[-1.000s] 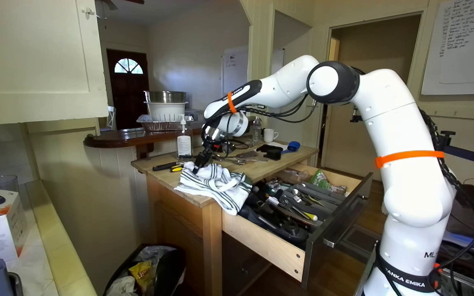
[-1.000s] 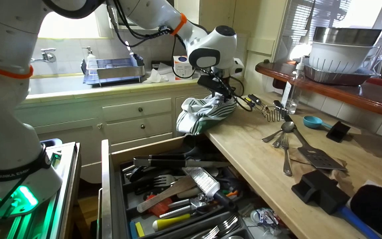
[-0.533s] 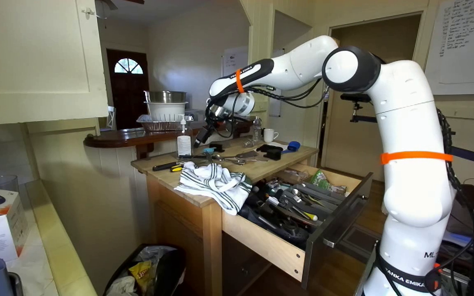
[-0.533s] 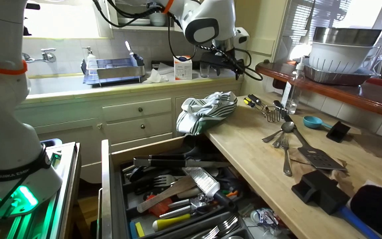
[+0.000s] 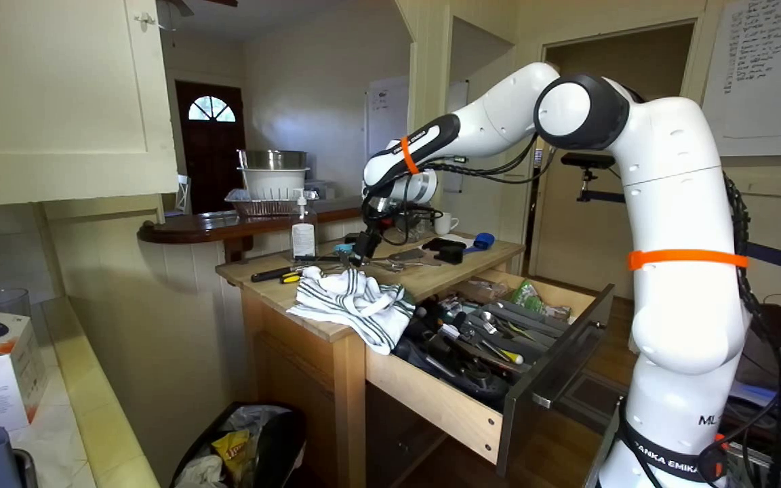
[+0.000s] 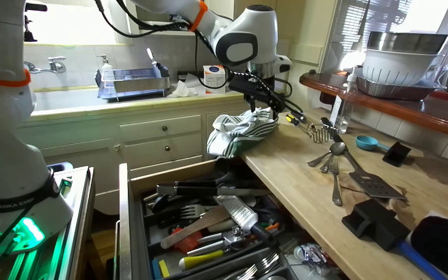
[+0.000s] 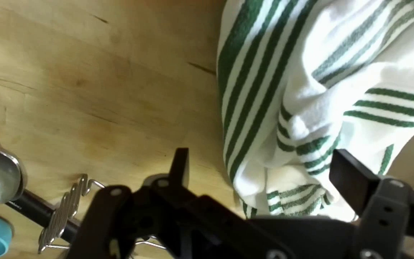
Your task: Fold the tea towel and move it to the right
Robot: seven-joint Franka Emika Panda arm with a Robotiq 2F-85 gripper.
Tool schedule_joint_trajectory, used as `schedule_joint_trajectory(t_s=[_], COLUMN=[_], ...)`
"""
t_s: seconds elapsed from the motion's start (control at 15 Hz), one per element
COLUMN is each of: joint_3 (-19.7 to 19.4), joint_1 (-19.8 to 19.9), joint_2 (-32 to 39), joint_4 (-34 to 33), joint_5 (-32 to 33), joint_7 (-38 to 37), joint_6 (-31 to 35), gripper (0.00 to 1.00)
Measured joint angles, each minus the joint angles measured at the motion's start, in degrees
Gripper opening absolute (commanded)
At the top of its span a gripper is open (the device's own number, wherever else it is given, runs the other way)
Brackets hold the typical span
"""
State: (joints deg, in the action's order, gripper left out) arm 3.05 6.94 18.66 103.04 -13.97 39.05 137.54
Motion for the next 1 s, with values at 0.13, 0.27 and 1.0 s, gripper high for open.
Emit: schedule_joint_trajectory(t_s=[0.13, 0.27, 1.0], joint_3=[0.1, 0.2, 4.6], joint_1=[0.0, 0.0, -0.9], joint_2=[0.0, 0.0, 0.1], joint_4=[-0.2, -0.4, 2.1], joint_5=[0.0, 0.0, -3.4], joint_7=[0.0, 0.0, 2.6], joint_6=[0.0, 0.0, -4.8], gripper=[1.00, 1.00, 1.00])
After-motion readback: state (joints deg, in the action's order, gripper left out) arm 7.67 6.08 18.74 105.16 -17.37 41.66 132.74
